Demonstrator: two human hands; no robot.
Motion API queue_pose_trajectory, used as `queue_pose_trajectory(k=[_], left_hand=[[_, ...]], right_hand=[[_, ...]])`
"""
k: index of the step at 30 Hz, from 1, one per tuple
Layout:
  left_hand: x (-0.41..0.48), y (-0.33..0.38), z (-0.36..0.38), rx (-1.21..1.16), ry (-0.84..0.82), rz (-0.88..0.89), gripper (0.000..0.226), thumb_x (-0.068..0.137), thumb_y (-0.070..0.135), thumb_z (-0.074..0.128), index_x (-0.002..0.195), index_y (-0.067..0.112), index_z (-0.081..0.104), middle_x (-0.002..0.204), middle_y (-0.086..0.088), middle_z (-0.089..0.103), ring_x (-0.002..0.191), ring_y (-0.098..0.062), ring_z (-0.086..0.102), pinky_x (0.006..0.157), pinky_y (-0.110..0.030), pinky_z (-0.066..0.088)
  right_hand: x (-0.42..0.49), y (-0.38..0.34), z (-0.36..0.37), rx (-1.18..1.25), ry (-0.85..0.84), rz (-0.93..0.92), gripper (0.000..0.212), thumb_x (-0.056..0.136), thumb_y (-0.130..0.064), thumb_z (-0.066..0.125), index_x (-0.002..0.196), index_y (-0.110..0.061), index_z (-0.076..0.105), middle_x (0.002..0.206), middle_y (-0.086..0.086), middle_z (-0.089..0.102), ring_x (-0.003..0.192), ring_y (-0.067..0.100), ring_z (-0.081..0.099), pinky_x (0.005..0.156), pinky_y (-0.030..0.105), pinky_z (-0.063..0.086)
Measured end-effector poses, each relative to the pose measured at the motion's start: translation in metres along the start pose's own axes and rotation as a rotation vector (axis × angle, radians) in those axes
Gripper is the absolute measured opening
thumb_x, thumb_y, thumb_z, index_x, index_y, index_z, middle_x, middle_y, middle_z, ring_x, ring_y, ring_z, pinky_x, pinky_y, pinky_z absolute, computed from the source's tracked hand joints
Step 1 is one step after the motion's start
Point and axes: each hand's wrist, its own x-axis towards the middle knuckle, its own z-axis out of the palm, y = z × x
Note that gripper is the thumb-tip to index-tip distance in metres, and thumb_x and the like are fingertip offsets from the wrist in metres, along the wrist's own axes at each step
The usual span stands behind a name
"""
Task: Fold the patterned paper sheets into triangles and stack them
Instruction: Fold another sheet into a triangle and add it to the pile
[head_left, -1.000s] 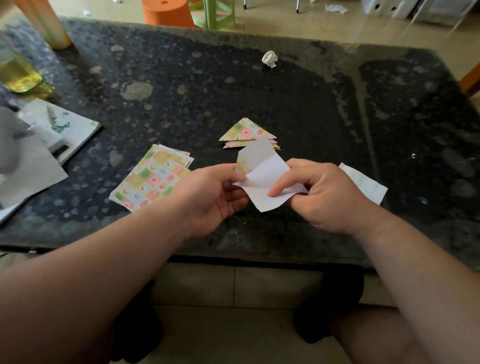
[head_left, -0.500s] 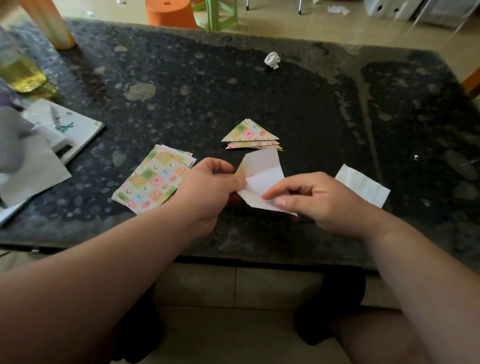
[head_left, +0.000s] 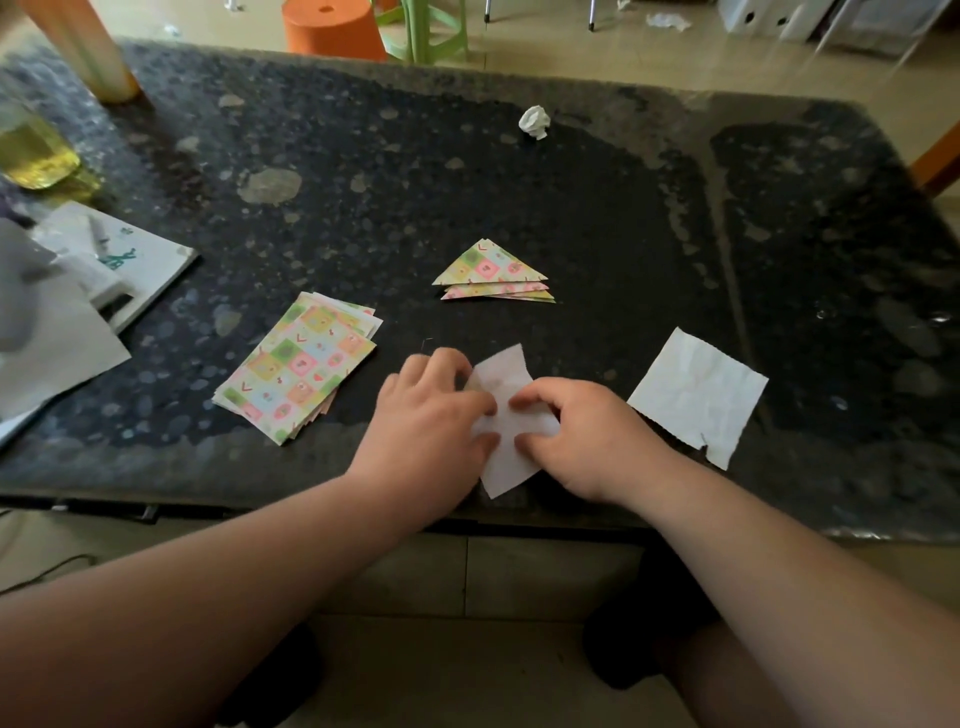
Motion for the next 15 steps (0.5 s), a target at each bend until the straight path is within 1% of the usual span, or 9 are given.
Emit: queue_pose_trajectory(k=[3,4,5,7,9,10,12,14,15], left_hand=[[-0.017,0.009,0.006,0.087,0.042,0.1,0.027,0.085,0.048,0.071,0.107,0.032,0.075,0.131,0.0,0.049,0.118,-0.024,0.044,0.095,-0.041,0.041],[-0.021,0.011,0.009,0.116,0.039,0.108,0.028,0.084,0.05,0.072,0.107,0.034,0.075,0.135,-0.002,0.05,0.12,-0.025,0.045,0.095,-0.042,0.041],[-0.024,0.011,0.011,0.146,0.026,0.105,0.032,0.084,0.054,0.071,0.111,0.038,0.074,0.142,-0.003,0.049,0.125,-0.025,0.044,0.098,-0.043,0.04],[-0.029,0.009,0.012,0.2,0.006,0.107,0.041,0.085,0.059,0.067,0.122,0.04,0.071,0.159,-0.007,0.038,0.139,-0.027,0.037,0.108,-0.045,0.03],[-0.032,0.006,0.011,0.245,-0.019,0.128,0.045,0.087,0.059,0.066,0.125,0.035,0.07,0.163,-0.01,0.034,0.144,-0.028,0.036,0.111,-0.046,0.024],[-0.034,0.005,0.011,0.263,-0.024,0.152,0.045,0.087,0.058,0.065,0.124,0.033,0.071,0.16,-0.011,0.039,0.142,-0.029,0.041,0.111,-0.047,0.028],[-0.038,0.004,0.016,0.289,-0.052,0.189,0.046,0.091,0.056,0.056,0.124,0.027,0.072,0.149,-0.01,0.054,0.134,-0.029,0.052,0.106,-0.048,0.042],[-0.042,0.005,0.016,0.286,-0.131,0.171,0.061,0.094,0.059,0.04,0.13,0.021,0.069,0.141,-0.009,0.061,0.128,-0.027,0.058,0.102,-0.047,0.05],[-0.043,0.007,0.013,0.27,-0.147,0.163,0.067,0.094,0.061,0.033,0.134,0.019,0.066,0.144,-0.008,0.059,0.131,-0.026,0.057,0.104,-0.047,0.049]], right_hand=[[-0.003,-0.002,-0.001,-0.048,-0.026,-0.01,0.042,0.096,-0.031,0.066,0.137,-0.038,0.06,0.139,-0.011,0.061,0.124,0.013,0.058,0.094,0.024,0.046],[-0.005,-0.003,-0.002,-0.064,-0.047,-0.008,0.042,0.096,-0.03,0.065,0.138,-0.038,0.061,0.14,-0.011,0.061,0.125,0.013,0.057,0.094,0.024,0.045],[-0.007,-0.003,-0.003,-0.085,-0.067,-0.009,0.042,0.097,-0.029,0.063,0.138,-0.039,0.062,0.142,-0.012,0.059,0.129,0.013,0.055,0.095,0.023,0.043],[-0.01,-0.004,-0.007,-0.138,-0.103,-0.015,0.044,0.098,-0.03,0.062,0.14,-0.041,0.06,0.148,-0.012,0.055,0.136,0.012,0.049,0.101,0.024,0.04],[-0.015,-0.006,-0.01,-0.191,-0.132,-0.011,0.047,0.1,-0.033,0.06,0.146,-0.043,0.054,0.154,-0.011,0.049,0.14,0.014,0.045,0.105,0.025,0.038],[-0.017,-0.007,-0.01,-0.224,-0.145,-0.014,0.049,0.101,-0.036,0.059,0.149,-0.044,0.049,0.156,-0.009,0.046,0.141,0.015,0.044,0.107,0.026,0.038],[-0.022,-0.008,-0.008,-0.311,-0.167,-0.042,0.055,0.102,-0.042,0.054,0.154,-0.047,0.039,0.156,-0.007,0.045,0.141,0.017,0.044,0.108,0.03,0.041],[-0.027,-0.01,-0.006,-0.434,-0.18,-0.071,0.06,0.101,-0.049,0.05,0.157,-0.051,0.026,0.15,-0.005,0.05,0.134,0.019,0.049,0.1,0.034,0.047],[-0.03,-0.011,-0.007,-0.494,-0.193,-0.073,0.062,0.101,-0.052,0.048,0.157,-0.054,0.021,0.146,-0.005,0.052,0.13,0.019,0.052,0.093,0.034,0.048]])
